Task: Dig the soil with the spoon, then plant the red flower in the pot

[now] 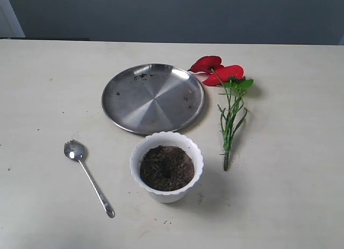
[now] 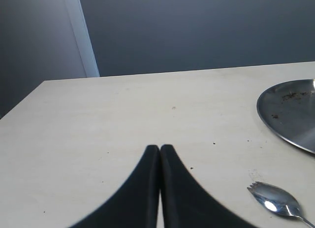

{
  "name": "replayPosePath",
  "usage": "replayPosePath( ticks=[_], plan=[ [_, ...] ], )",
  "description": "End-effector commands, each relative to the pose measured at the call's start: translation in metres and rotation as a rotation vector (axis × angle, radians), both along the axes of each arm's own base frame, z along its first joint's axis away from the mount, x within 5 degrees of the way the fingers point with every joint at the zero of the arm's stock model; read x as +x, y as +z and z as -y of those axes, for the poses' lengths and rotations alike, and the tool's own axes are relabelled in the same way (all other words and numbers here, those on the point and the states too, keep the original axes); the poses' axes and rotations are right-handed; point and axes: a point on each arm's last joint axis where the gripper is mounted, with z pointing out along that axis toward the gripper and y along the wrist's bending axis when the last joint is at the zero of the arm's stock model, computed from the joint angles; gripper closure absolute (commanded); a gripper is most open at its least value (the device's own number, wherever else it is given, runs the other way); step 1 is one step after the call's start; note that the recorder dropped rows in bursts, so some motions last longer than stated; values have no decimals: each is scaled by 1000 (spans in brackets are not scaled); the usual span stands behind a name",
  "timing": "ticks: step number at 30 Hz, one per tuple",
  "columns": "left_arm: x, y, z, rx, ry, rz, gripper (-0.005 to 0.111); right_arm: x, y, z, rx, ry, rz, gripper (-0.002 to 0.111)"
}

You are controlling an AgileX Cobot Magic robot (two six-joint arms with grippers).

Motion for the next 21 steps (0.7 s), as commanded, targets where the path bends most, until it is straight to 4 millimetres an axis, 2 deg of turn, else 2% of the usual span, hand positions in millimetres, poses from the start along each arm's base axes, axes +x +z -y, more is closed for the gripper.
replayPosePath(
  ticks=[1, 4, 5, 6, 7, 8, 9, 11, 12, 14, 15, 17, 18, 21],
  plan=[
    [0, 2, 0, 2, -7, 13, 106, -2, 5, 2, 14, -20, 69, 108],
    [0, 2, 0, 2, -7, 13, 106, -2, 13, 12, 65, -131, 156, 108],
    [0, 2, 0, 2, -7, 13, 106, -1, 17, 20, 180, -169, 160, 108],
    [0, 2, 0, 2, -7, 13, 106, -2, 20, 23, 219, -192, 180, 108],
    [0, 2, 0, 2, -7, 13, 106, 1, 22, 24, 173, -245, 208, 108],
    [0, 2, 0, 2, -7, 13, 106, 2, 30, 23, 105, -278, 246, 108],
    [0, 2, 0, 2, -7, 13, 106, 4, 55, 19, -50, -341, 317, 108],
    [0, 2, 0, 2, -7, 13, 106, 18, 102, 13, -251, -405, 328, 108],
    [0, 2, 0, 2, -7, 13, 106, 27, 134, 9, -360, -435, 341, 108],
    [0, 2, 0, 2, -7, 13, 106, 64, 178, 0, -615, -494, 332, 108],
    [0, 2, 0, 2, -7, 13, 106, 81, 196, -5, -675, -506, 322, 108],
    [0, 2, 0, 2, -7, 13, 106, 125, 212, -23, -877, -505, 295, 108],
    [0, 2, 0, 2, -7, 13, 106, 141, 212, -36, -980, -503, 290, 108],
    [0, 2, 0, 2, -7, 13, 106, 152, 205, -66, -1158, -474, 282, 108]
  ],
)
